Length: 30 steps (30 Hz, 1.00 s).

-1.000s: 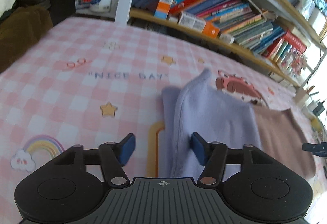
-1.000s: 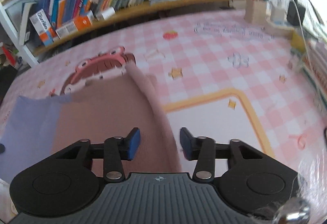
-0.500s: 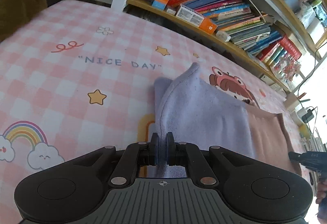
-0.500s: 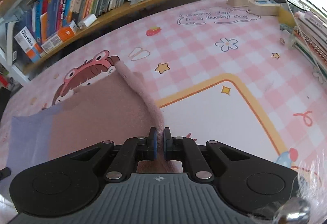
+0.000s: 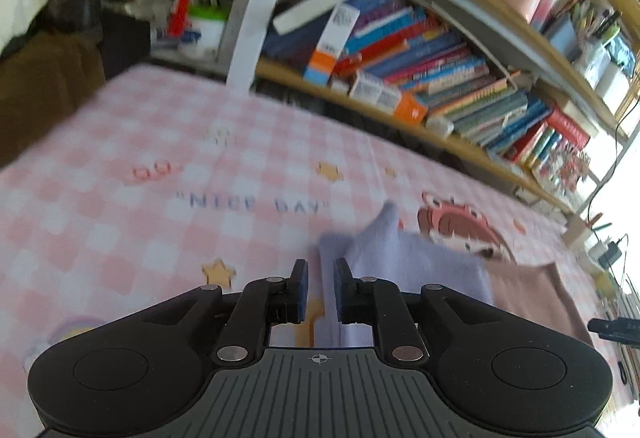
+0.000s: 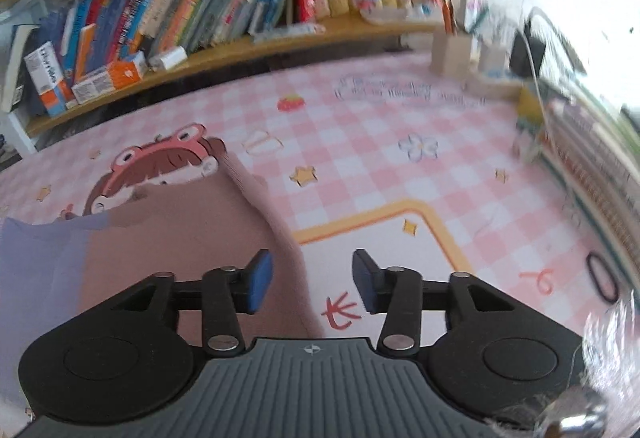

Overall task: Fold clothes
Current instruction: 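Open both grippers to lay the folded sides down, then regrip, then open both grippers and move them back over the folded sweater strip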

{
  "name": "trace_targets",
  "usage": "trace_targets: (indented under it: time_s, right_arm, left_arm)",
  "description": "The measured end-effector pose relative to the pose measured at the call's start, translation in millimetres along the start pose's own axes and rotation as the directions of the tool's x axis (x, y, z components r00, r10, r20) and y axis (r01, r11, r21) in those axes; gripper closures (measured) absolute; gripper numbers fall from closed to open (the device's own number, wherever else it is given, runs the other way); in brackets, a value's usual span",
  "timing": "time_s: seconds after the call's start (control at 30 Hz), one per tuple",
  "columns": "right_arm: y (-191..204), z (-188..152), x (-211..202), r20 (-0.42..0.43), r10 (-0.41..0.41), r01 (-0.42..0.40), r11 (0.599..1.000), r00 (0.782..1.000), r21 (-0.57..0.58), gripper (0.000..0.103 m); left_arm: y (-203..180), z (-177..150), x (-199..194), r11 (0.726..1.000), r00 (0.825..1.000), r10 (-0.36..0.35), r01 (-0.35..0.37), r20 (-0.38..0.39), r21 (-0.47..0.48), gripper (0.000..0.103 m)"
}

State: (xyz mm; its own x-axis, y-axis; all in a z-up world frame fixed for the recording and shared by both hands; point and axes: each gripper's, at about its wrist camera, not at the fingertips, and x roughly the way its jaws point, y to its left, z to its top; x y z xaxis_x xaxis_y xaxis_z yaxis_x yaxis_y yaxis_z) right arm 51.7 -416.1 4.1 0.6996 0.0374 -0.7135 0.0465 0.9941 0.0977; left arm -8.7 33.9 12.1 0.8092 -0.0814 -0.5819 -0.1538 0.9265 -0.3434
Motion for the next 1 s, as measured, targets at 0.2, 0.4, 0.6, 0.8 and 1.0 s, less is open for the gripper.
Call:
trace_targets:
  time_s: [0.2, 0.4, 0.6, 0.8, 1.0]
  right_arm:
    - [20.5, -1.2, -13.9, 0.032, 0.036, -0.035, 0.998, 0.999, -0.056, 0.04]
    - [30.0, -5.5, -16.7, 0.031, 0.067, -0.064, 0.993, 0.997, -0.095, 0.031]
    - [24.8, -5.1, -16.0, 0.02, 0.115, -0.112, 0.988, 0.993, -0.104, 0.031]
    - [13.0, -4.3, -21.4, 0.018, 0.162, -0.158, 0.978, 0.987, -0.133, 0.026]
    - [-3.7, -9.6, -30.3, 0.015, 0.203, -0.198, 0.968, 0.979, -0.157, 0.025]
  left_arm:
    - [-17.7, -4.3, 4.6, 1.0, 1.0, -0.016, 0.016, -0.012, 0.021, 0.07]
    - [-31.2, -9.7, -1.3, 0.999, 1.0, 0.005, -0.005, -0.005, 0.037, 0.05]
    - [-41.9, -13.5, -14.7, 0.998, 0.998, 0.053, -0.053, 0.024, 0.019, 0.047]
    - [-62.7, -23.9, -28.9, 0.995, 0.994, 0.095, -0.095, 0.049, 0.006, 0.037]
    - [-87.3, -41.2, -42.9, 0.992, 0.991, 0.123, -0.124, 0.047, 0.006, 0.03]
